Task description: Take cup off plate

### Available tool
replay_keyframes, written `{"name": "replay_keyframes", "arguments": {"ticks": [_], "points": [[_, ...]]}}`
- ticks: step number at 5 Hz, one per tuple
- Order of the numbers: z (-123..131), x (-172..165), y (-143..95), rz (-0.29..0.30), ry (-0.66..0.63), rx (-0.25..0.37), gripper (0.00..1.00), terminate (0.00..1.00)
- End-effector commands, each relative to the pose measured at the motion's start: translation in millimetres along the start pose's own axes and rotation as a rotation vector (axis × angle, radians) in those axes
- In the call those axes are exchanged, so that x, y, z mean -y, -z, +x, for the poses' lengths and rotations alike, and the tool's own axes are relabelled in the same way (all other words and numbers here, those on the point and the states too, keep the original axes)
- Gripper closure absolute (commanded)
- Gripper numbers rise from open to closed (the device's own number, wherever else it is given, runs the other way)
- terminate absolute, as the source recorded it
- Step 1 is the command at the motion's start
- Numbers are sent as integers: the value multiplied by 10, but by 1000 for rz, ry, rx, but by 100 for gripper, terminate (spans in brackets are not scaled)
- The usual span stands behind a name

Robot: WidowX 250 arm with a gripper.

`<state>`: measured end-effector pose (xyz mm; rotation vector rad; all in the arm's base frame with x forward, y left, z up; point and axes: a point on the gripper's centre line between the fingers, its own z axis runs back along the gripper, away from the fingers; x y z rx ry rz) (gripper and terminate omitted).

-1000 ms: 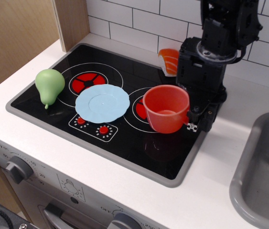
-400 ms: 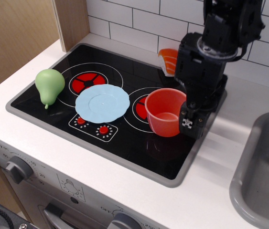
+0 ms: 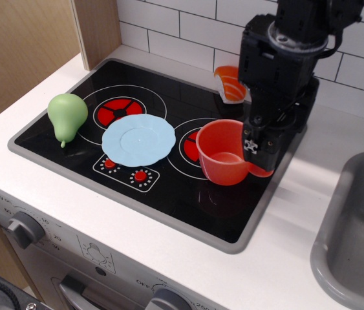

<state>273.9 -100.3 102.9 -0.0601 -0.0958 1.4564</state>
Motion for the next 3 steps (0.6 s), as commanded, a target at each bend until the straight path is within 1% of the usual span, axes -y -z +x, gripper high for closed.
{"name": "replay_keyframes", "arguments": {"ticks": [1,2,3], "points": [[32,-53,-375,-99,52,-43,0,0],[32,-53,-375,-99,52,-43,0,0],[32,-53,-375,-99,52,-43,0,100]]}}
